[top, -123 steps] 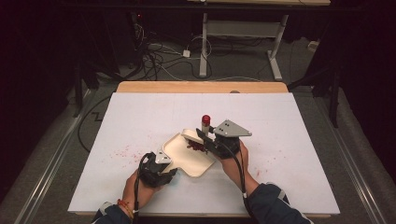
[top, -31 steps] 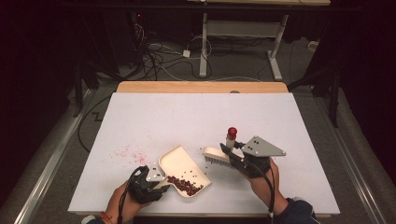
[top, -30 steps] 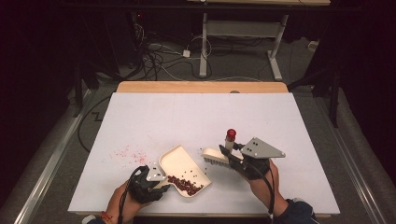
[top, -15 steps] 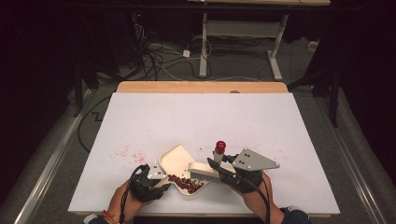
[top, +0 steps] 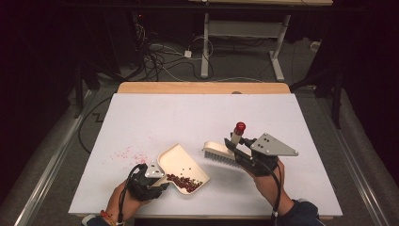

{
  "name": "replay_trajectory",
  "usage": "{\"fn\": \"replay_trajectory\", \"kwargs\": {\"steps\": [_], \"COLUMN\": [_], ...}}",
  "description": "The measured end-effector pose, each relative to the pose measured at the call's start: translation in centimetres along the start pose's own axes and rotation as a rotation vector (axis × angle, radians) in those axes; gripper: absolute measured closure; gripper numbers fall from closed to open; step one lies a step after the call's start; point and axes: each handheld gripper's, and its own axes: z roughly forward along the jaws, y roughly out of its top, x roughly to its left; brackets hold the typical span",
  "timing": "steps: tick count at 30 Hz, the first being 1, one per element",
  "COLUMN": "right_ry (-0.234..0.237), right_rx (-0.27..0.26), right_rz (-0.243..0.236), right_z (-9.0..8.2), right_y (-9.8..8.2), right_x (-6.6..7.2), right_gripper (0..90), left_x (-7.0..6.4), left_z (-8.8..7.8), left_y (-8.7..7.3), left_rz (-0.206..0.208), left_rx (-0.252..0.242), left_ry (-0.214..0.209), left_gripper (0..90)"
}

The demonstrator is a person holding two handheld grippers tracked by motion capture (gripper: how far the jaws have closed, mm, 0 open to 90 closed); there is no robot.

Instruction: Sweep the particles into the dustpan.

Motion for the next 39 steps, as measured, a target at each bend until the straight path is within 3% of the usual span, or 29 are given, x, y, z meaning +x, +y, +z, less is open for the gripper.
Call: {"fn": "replay_trajectory", "kwargs": {"steps": [7,12,14,17,22,28,35,39], "right_ry": [-0.078,-0.114,-0.104,-0.074,-0.026,-0.014,0.064,0.096], "right_rx": [-0.005,-0.006,0.007,0.029,0.049,0.075,0.065,0.054], "right_rz": [0.005,0.014,0.020,0.038,-0.011,-0.071,-0.043,-0.053], "right_z": [2.4,4.2,5.1,6.2,6.1,5.8,4.9,4.6], "right_y": [0.1,0.0,-0.2,-0.7,-0.6,-0.5,-0.1,0.2], "right_x": [-2.0,-2.3,-2.2,-1.5,0.7,3.4,5.0,5.7], "right_gripper": [70.4,70.4,70.4,70.4,70.4,70.1,70.4,70.4], "left_x": [0.6,0.8,0.9,0.9,0.9,0.8,0.8,0.8], "left_z": [0.0,0.1,0.1,0.3,0.6,0.9,1.0,1.0], "left_y": [-0.1,0.0,0.0,0.2,0.5,1.0,1.1,1.1], "left_rz": [-0.010,-0.031,-0.041,-0.071,-0.081,-0.087,-0.092,-0.096], "left_rx": [-0.002,-0.004,-0.007,-0.010,-0.002,0.002,-0.001,-0.005], "left_ry": [0.004,0.014,0.022,0.046,0.064,0.084,0.087,0.089], "left_gripper": [63.6,63.6,63.5,63.5,63.6,63.6,63.5,63.5]}}
